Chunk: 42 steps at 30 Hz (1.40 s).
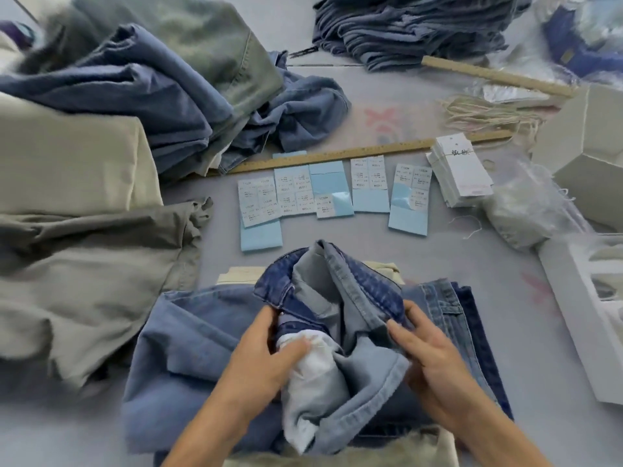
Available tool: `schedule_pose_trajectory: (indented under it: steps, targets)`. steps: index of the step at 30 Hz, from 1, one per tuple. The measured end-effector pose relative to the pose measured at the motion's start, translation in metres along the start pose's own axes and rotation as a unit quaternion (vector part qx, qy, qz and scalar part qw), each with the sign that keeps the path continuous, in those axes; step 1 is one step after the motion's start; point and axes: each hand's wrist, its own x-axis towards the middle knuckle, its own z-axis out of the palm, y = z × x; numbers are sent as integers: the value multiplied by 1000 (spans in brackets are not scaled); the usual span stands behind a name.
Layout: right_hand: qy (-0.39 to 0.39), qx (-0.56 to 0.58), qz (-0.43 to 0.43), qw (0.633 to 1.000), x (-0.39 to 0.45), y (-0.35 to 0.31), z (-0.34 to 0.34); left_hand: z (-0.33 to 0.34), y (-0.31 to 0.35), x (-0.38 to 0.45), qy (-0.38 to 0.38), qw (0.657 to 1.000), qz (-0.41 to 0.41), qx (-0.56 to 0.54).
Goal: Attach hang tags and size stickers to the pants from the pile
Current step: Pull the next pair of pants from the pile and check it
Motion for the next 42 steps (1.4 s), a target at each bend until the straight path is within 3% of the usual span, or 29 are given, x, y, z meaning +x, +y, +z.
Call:
schedule_pose_trajectory:
  steps: [4, 7, 9, 10, 12, 14, 15, 16, 17, 18, 19, 20, 22, 25, 30, 34, 38, 42]
  targets:
    - [144, -127, -60, 980, -6, -7, -27, 5, -6, -8, 81, 985, 14, -154]
    - [203, -262, -173, 927, -10, -4, -30, 4, -16, -16, 26, 967, 7, -253]
    - [200, -352, -317, 858, -19, -10, -18, 6, -20, -21, -3, 958, 13, -287]
    - [179, -402, -396, 806, -24, -16, -10, 7, -21, -23, -7, 956, 16, -293]
    - [46, -469, -492, 732, -31, -24, 8, 4, -24, -26, -5, 950, 5, -312]
    - [-116, -528, -431, 723, -39, -26, 33, -3, -26, -29, -38, 927, -16, -373]
    - [-180, -579, -381, 697, -42, -23, 44, -6, -24, -30, -78, 910, -32, -407]
    - [-219, -636, -359, 647, -44, -17, 51, -9, -19, -31, -85, 912, -58, -398]
    - [-247, -674, -364, 593, -44, -8, 54, -9, -17, -31, -66, 940, -55, -330]
    - [-272, -690, -362, 564, -45, 0, 54, -8, -16, -30, -29, 976, -34, -213]
    - [-296, -689, -338, 569, -45, 5, 55, -7, -13, -27, 57, 993, 7, -99]
    - [-313, -672, -310, 595, -44, 9, 55, -4, -11, -27, 148, 988, 43, -20]
    - [-301, -614, -253, 684, -38, 10, 54, -2, -10, -28, 205, 975, 79, -28]
    - [-197, -529, -152, 811, -19, 2, 50, -4, -16, -31, 199, 972, 57, -110]
    - [-152, -367, -23, 917, -13, -2, 48, -5, -13, -28, 91, 953, 22, -290]
    - [-131, -327, -49, 935, -9, 2, 46, -9, -12, -27, 16, 928, 27, -371]
    - [-91, -331, -61, 937, -8, 0, 49, -7, -11, -24, -5, 910, 16, -415]
    - [-65, -426, -82, 899, -6, -12, 44, -9, -10, -21, -39, 888, 26, -458]
